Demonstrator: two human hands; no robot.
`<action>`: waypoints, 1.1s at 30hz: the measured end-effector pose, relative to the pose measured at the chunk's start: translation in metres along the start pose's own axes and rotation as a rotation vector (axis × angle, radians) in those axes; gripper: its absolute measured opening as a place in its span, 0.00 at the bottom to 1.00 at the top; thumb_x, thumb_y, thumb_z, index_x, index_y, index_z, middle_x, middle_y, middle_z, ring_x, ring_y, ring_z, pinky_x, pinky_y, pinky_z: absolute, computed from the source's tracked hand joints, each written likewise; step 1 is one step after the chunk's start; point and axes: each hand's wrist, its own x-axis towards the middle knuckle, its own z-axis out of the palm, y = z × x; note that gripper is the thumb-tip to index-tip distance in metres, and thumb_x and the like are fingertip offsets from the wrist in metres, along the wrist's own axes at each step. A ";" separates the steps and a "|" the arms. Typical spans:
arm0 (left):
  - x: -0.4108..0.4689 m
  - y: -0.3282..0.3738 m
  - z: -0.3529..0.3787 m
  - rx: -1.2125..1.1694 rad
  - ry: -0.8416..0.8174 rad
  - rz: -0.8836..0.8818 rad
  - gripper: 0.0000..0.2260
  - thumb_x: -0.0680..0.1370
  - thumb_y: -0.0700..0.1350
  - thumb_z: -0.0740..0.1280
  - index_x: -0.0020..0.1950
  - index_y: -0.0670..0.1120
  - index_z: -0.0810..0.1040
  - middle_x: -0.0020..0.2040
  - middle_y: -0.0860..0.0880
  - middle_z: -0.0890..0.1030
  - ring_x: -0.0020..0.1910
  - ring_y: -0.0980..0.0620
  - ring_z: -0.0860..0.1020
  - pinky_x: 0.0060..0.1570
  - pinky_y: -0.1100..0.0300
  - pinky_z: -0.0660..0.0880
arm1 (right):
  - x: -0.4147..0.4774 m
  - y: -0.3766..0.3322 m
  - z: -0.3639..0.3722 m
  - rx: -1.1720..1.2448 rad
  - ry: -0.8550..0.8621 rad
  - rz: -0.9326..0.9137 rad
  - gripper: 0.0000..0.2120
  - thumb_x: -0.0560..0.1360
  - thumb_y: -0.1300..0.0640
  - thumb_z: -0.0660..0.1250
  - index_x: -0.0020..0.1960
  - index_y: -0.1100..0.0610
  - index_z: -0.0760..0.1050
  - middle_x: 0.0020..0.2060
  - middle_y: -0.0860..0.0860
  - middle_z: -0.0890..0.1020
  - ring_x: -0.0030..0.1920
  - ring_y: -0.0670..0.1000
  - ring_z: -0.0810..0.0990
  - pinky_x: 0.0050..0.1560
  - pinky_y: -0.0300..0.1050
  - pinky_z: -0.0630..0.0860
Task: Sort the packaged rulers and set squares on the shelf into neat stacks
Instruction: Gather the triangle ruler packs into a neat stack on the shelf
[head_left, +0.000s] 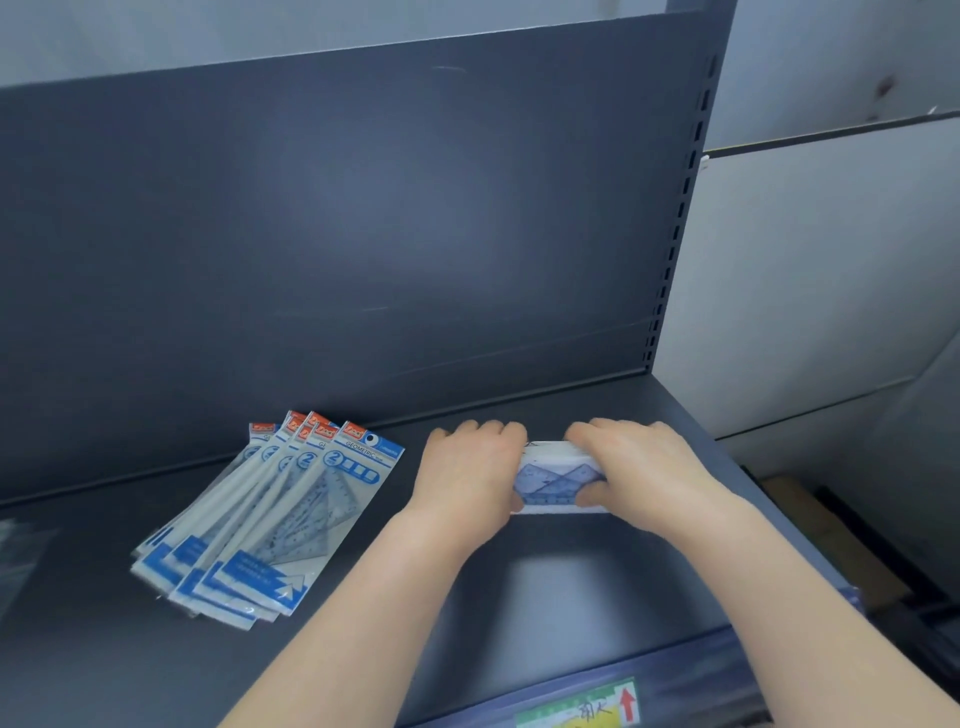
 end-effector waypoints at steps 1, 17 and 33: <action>0.001 0.001 -0.001 -0.028 -0.009 -0.006 0.23 0.71 0.52 0.72 0.62 0.51 0.69 0.58 0.52 0.76 0.56 0.47 0.73 0.47 0.54 0.64 | 0.001 0.002 -0.002 0.015 0.005 0.001 0.18 0.69 0.48 0.70 0.57 0.47 0.69 0.48 0.45 0.75 0.53 0.52 0.75 0.47 0.47 0.67; 0.010 0.011 -0.003 0.054 -0.033 -0.004 0.20 0.71 0.50 0.72 0.60 0.50 0.70 0.53 0.51 0.78 0.50 0.47 0.76 0.43 0.56 0.63 | -0.003 0.015 0.006 0.102 0.003 0.027 0.16 0.74 0.52 0.66 0.58 0.49 0.66 0.51 0.46 0.73 0.50 0.51 0.69 0.46 0.47 0.66; 0.045 0.006 0.015 0.025 -0.147 -0.095 0.50 0.72 0.60 0.70 0.79 0.53 0.36 0.79 0.50 0.36 0.79 0.47 0.38 0.72 0.33 0.40 | 0.037 0.035 0.035 0.072 -0.049 0.026 0.47 0.75 0.40 0.64 0.76 0.46 0.32 0.75 0.51 0.30 0.74 0.58 0.28 0.74 0.60 0.36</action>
